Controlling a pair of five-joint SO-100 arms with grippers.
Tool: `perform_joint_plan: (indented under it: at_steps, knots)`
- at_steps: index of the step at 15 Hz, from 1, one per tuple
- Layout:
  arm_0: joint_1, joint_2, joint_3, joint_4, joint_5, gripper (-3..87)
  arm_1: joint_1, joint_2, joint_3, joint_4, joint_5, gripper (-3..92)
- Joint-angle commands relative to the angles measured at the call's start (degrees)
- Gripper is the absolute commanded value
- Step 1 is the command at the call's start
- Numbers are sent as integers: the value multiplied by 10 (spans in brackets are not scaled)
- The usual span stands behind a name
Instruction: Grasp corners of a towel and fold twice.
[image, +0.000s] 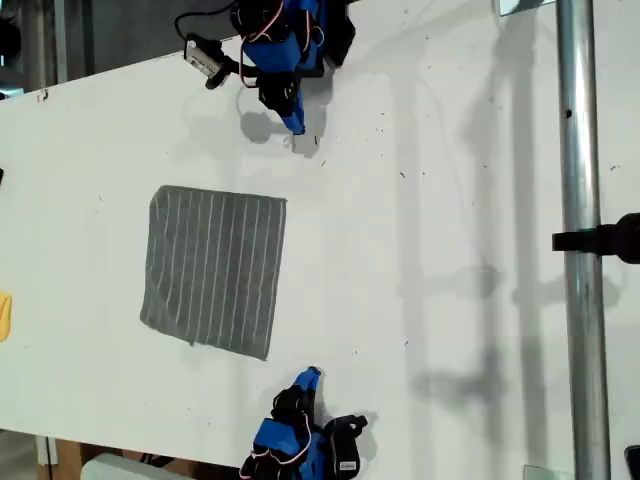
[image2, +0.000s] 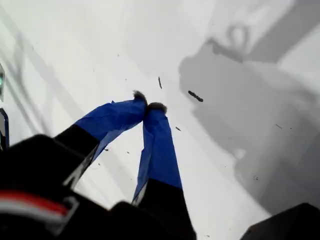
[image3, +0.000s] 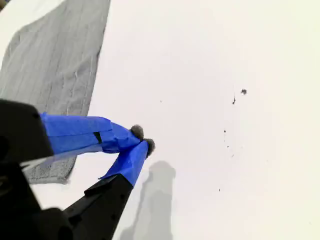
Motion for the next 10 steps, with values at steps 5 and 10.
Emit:
perform_joint_plan:
  at_steps: [5,10]
  knots:
    - [-48,-142,-218,30,66,-29,-2,-129,-141,-56,-31,-4]
    - [-127,-374,-458,86,220,-29,50,-437,-416,-57,-180,-4]
